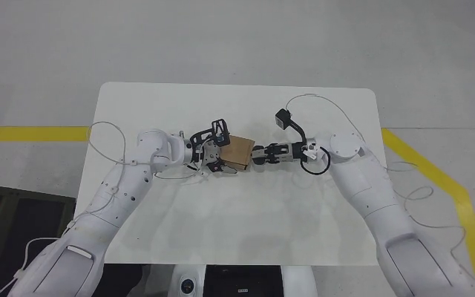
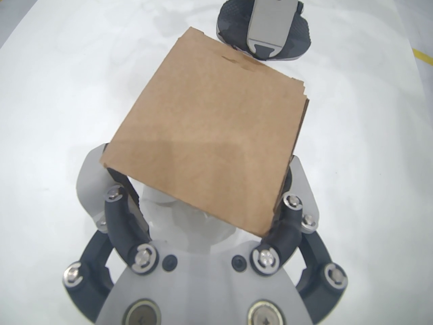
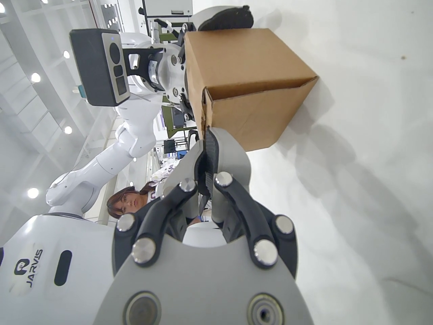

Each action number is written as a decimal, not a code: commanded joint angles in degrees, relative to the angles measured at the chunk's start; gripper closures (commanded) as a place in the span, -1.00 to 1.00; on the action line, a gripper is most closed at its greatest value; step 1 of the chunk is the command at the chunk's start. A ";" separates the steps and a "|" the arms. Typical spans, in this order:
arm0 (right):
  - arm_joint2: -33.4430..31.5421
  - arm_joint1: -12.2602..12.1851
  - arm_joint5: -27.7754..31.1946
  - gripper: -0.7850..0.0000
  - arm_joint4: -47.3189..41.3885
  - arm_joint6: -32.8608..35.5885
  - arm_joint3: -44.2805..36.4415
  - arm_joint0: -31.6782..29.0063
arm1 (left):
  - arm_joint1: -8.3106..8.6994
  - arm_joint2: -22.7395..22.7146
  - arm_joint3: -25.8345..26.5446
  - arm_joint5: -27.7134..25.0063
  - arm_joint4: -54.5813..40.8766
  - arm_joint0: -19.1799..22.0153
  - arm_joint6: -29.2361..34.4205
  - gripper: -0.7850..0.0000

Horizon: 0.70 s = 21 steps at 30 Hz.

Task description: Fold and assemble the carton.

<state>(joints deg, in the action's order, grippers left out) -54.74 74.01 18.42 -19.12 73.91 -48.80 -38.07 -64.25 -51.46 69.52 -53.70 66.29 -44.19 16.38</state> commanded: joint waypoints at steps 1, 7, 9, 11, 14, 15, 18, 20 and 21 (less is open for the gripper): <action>0.36 0.18 0.04 1.00 -0.13 -0.09 0.40 0.31 | -0.01 0.02 -0.02 0.00 0.04 0.00 -0.03 -1.00; 1.13 0.67 0.74 1.00 -0.92 0.18 1.95 1.26 | -0.04 0.06 -0.08 -0.05 0.00 0.02 -0.13 -1.00; 1.29 0.80 1.03 1.00 -1.16 0.22 2.40 1.48 | -0.05 0.06 -0.09 -0.07 0.00 0.03 -0.14 -1.00; 1.49 0.94 1.31 1.00 -1.41 0.34 2.86 1.70 | -0.07 0.09 -0.04 -0.03 -0.01 0.02 -0.13 -1.00; 1.78 1.19 1.67 1.00 -2.09 0.62 3.45 1.97 | -0.09 0.12 -0.01 -0.02 -0.12 0.00 -0.13 -1.00; 1.87 1.27 1.78 1.00 -2.20 0.68 3.65 2.10 | -0.09 0.15 0.01 -0.12 -0.09 0.02 -0.09 -1.00; 2.16 1.50 2.05 1.00 -2.69 0.91 4.25 2.39 | -0.11 0.17 0.02 -0.12 -0.11 0.02 -0.07 -1.00; 2.38 1.65 2.05 1.00 -2.70 0.77 4.54 2.63 | -0.12 0.18 0.02 -0.13 -0.16 0.01 -0.07 -1.00; 2.42 1.71 2.17 1.00 -2.78 0.71 4.57 2.72 | -0.11 0.14 -0.08 -0.01 -0.20 0.00 -0.07 -1.00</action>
<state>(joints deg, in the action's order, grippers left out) -52.35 75.67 20.53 -21.85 74.69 -44.25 -35.42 -64.37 -51.28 69.52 -53.81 66.13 -44.18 16.31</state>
